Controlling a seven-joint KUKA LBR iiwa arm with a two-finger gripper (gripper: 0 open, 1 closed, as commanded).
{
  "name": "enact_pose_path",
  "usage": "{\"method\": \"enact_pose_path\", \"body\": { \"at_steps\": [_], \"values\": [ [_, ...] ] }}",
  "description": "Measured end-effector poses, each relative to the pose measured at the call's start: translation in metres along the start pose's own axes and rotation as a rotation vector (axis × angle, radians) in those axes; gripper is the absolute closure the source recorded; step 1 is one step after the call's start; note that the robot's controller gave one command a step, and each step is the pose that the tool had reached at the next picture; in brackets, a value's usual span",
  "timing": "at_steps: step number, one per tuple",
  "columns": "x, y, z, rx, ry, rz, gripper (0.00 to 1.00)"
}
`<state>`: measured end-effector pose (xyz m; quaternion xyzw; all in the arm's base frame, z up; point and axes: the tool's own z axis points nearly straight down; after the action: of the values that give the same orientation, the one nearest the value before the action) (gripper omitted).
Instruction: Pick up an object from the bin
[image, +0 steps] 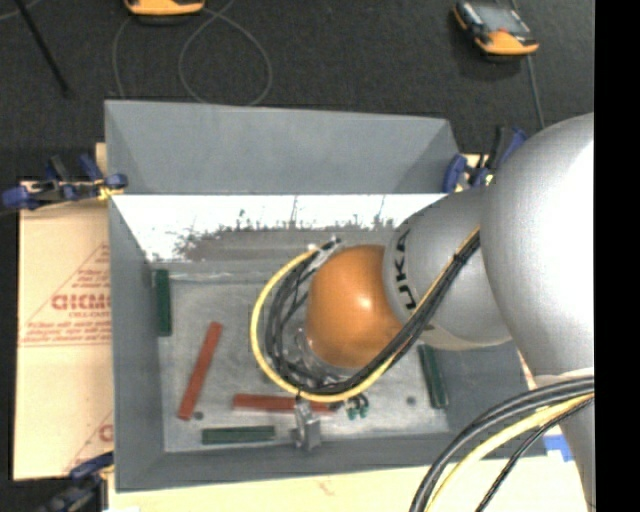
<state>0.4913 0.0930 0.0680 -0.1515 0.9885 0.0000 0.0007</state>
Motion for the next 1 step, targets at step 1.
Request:
{"method": "enact_pose_path", "body": {
  "at_steps": [1],
  "values": [
    [0.0136,-0.0262,-0.0333,0.001,-0.004,0.073,0.00]
  ]
}}
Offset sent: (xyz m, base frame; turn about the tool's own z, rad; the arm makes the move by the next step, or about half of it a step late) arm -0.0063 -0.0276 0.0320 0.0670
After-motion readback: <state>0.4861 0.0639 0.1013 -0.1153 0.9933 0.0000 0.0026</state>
